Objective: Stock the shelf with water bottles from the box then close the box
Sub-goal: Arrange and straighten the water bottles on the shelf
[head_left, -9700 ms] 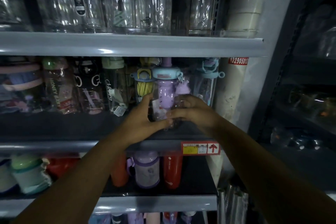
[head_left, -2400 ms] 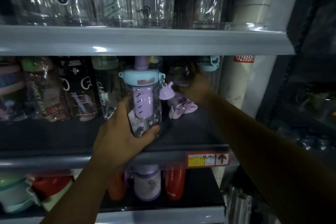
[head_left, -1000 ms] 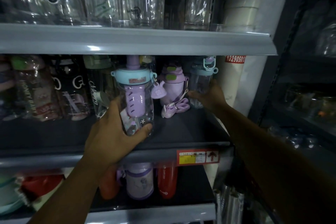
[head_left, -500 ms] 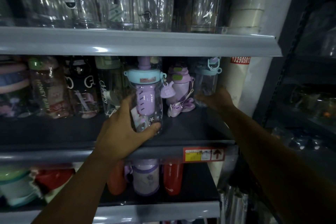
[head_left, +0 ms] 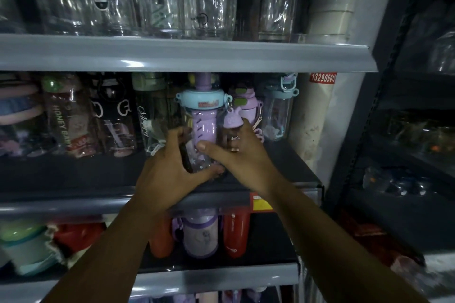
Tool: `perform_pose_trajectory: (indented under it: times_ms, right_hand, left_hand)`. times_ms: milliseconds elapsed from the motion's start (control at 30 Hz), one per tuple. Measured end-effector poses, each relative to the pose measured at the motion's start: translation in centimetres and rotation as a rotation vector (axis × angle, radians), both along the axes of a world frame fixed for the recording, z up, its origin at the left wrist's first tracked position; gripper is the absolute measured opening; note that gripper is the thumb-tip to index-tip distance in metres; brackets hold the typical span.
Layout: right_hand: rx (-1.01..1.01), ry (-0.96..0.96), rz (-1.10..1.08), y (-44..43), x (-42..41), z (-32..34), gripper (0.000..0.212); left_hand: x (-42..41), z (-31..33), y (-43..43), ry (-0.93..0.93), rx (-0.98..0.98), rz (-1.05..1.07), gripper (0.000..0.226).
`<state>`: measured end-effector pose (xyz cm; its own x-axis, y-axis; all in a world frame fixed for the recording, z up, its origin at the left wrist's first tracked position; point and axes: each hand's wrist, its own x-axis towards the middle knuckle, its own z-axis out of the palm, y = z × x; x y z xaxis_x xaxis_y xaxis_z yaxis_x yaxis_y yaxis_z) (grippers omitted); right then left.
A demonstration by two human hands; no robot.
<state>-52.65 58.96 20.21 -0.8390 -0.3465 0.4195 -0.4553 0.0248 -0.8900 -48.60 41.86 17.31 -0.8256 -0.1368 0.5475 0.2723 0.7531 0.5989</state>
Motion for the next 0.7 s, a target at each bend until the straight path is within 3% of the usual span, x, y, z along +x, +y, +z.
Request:
perform_pose_trajectory:
  times_ms: [67, 233, 400, 500, 700]
  right_hand:
    - [-0.029, 0.003, -0.025, -0.9, -0.4, -0.2, 0.069]
    - [-0.004, 0.049, -0.019, -1.0, -0.3, -0.6, 0.045]
    - [0.103, 0.099, -0.078, 2.1, -0.6, 0.0, 0.031]
    - [0.145, 0.083, -0.117, 4.4, -1.5, 0.3, 0.018]
    - [0.183, 0.088, -0.174, 6.0, -3.4, 0.6, 0.031]
  left_hand:
    - [0.0, 0.0, 0.0, -0.001, -0.013, -0.008, 0.099]
    - [-0.1, -0.1, -0.4, -0.004, -0.078, -0.034, 0.102]
    - [-0.3, -0.4, -1.2, 0.008, -0.251, -0.044, 0.061]
    - [-0.5, -0.4, -1.0, 0.013, -0.287, -0.042, 0.054]
    - [-0.8, -0.7, -0.8, 0.046, -0.394, 0.006, 0.052]
